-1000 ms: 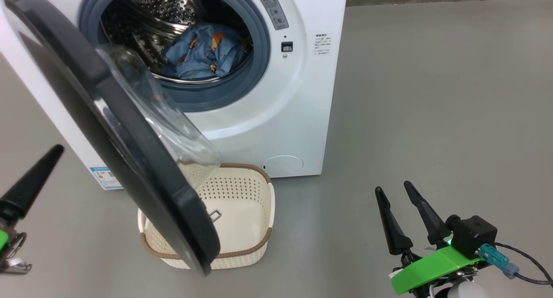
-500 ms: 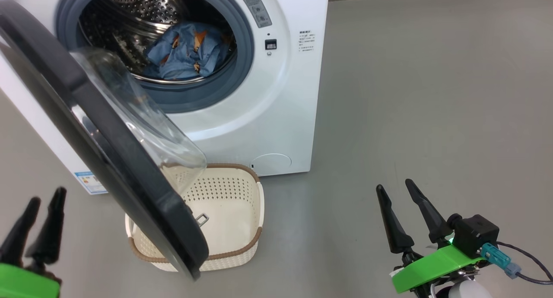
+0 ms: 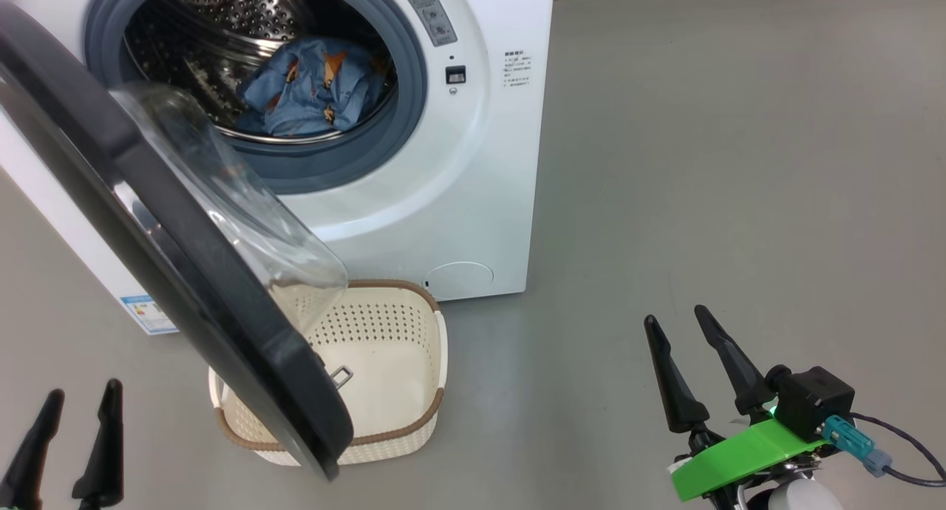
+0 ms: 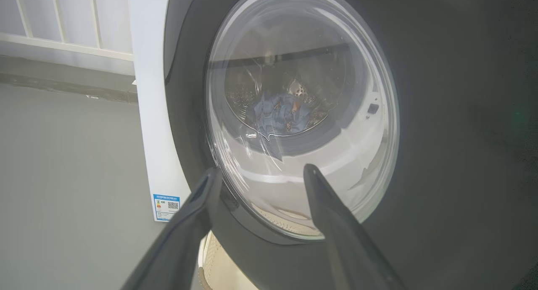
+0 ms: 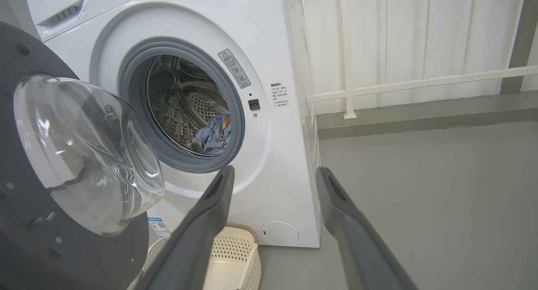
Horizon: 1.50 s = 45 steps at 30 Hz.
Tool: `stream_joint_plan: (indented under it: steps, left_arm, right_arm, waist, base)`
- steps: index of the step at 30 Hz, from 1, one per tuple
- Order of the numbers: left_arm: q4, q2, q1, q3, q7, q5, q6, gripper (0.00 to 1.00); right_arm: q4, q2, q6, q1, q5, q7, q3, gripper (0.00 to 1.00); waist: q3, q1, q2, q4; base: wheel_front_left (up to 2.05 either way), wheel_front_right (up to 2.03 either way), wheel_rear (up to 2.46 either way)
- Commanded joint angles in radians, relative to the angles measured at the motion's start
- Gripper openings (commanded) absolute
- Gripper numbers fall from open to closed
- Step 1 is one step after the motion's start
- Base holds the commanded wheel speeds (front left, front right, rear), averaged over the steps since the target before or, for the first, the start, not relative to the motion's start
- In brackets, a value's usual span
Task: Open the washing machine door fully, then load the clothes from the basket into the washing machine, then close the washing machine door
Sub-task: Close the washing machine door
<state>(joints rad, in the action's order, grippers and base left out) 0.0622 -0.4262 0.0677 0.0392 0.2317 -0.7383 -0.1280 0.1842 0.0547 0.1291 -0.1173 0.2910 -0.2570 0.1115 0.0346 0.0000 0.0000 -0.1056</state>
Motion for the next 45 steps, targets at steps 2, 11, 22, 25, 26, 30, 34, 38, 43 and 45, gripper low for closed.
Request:
stream_joint_plan:
  steps: [2, 11, 22, 25, 26, 30, 34, 38, 43, 45]
  left_arm:
    - [0.009, -0.022, -0.033, -0.040, 0.022, 0.050, -0.003, 1.00]
    - [0.013, 0.051, -0.037, -0.081, 0.030, 0.160, -0.003, 1.00]
    - [-0.010, 0.068, -0.021, -0.089, 0.030, 0.192, -0.003, 1.00]
    - [-0.012, 0.073, -0.020, -0.093, 0.030, 0.193, -0.003, 1.00]
    - [-0.012, 0.076, -0.020, -0.094, 0.030, 0.193, -0.003, 1.00]
    - [-0.011, 0.079, -0.019, -0.094, 0.030, 0.193, -0.003, 1.00]
    - [-0.010, 0.082, -0.020, -0.094, 0.030, 0.194, -0.003, 1.00]
    - [-0.007, 0.087, -0.020, -0.093, 0.030, 0.193, -0.003, 1.00]
    - [-0.002, 0.095, -0.024, -0.085, 0.030, 0.193, -0.003, 1.00]
    - [0.000, 0.099, -0.026, -0.083, 0.030, 0.191, -0.003, 1.00]
  right_arm:
    - [-0.026, -0.001, 0.002, -0.009, -0.010, -0.005, 0.020, 1.00]
    - [-0.029, -0.001, 0.002, -0.009, -0.011, -0.005, 0.015, 1.00]
    - [-0.027, 0.000, 0.002, -0.005, -0.015, -0.005, 0.019, 1.00]
    - [-0.027, 0.000, 0.002, -0.004, -0.018, -0.005, 0.021, 1.00]
    - [-0.026, 0.000, 0.002, -0.004, -0.018, -0.005, 0.023, 1.00]
    - [-0.028, 0.001, 0.002, -0.010, -0.014, -0.005, 0.032, 1.00]
    - [-0.029, 0.003, 0.002, -0.016, -0.015, -0.005, 0.043, 1.00]
    - [-0.031, 0.006, 0.002, -0.036, -0.006, -0.005, 0.072, 0.82]
    - [-0.039, 0.009, 0.002, -0.088, 0.005, -0.005, 0.123, 0.00]
    - [-0.044, 0.009, 0.002, -0.111, 0.014, -0.005, 0.142, 0.00]
  waist:
    - [-0.001, 0.0000, 0.0000, -0.001]
    - [0.003, 0.0000, 0.0000, 0.002]
    - [0.001, 0.0000, 0.0000, 0.009]
    - [0.000, 0.0000, 0.0000, 0.012]
    - [0.000, 0.0000, 0.0000, 0.013]
    - [-0.002, 0.0000, 0.0000, 0.017]
    - [-0.004, 0.0000, 0.0000, 0.023]
    - [-0.008, 0.0000, 0.0000, 0.036]
    - [-0.013, 0.0000, 0.0000, 0.068]
    - [-0.014, 0.0000, 0.0000, 0.085]
  base:
    - [0.00, 0.00, 0.00]
    - [0.00, 0.00, 0.00]
    - [0.00, 0.00, 0.00]
    - [0.00, 0.00, 0.00]
    - [0.00, 0.00, 0.00]
    - [0.00, 0.00, 0.00]
    - [0.00, 0.00, 0.00]
    - [0.00, 0.00, 0.00]
    - [0.00, 0.00, 0.00]
    - [0.00, 0.00, 0.00]
